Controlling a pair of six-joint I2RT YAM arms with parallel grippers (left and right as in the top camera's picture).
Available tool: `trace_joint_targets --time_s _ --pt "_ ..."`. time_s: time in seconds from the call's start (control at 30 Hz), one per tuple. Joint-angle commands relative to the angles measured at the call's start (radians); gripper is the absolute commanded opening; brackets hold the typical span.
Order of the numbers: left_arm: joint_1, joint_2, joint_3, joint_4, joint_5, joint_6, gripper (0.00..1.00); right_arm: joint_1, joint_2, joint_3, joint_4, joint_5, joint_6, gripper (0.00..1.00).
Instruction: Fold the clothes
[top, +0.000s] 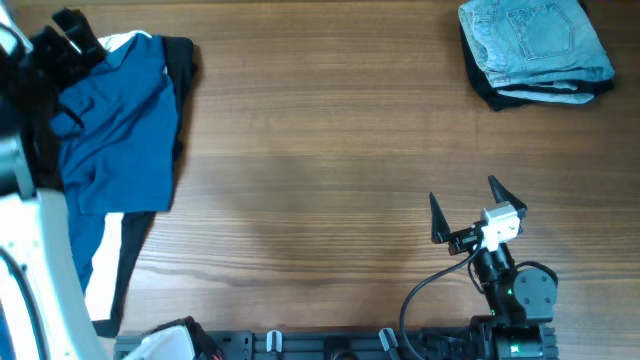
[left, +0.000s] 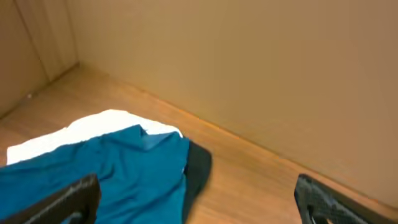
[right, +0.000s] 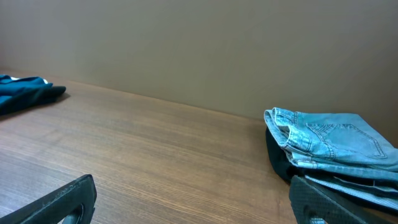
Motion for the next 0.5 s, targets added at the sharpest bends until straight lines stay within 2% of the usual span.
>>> trace_joint_targets --time_s 0.0,0.1,0.23,0.33,0.47 --pt "-0.048 -0.221 -0.431 0.306 -0.010 0.007 1.00 0.003 -0.002 -0.001 0.002 0.016 -0.013 1.00" --pt "-0.075 -0.423 -0.792 0.546 -0.010 -0.024 1.00 0.003 -0.002 -0.001 0.002 0.016 -0.013 1.00" --pt "-0.082 -0.661 -1.202 0.789 -0.010 -0.089 1.00 0.003 -0.002 -0.001 0.002 0.016 -0.013 1.00" --pt "-0.093 -0.786 -1.386 0.881 -0.006 -0.101 1.00 0.003 -0.002 -0.001 0.002 0.016 -0.013 1.00" --pt "-0.121 -0.924 -1.485 0.864 -0.006 -0.101 1.00 0.003 -0.002 -0.001 0.002 0.016 -0.013 1.00"
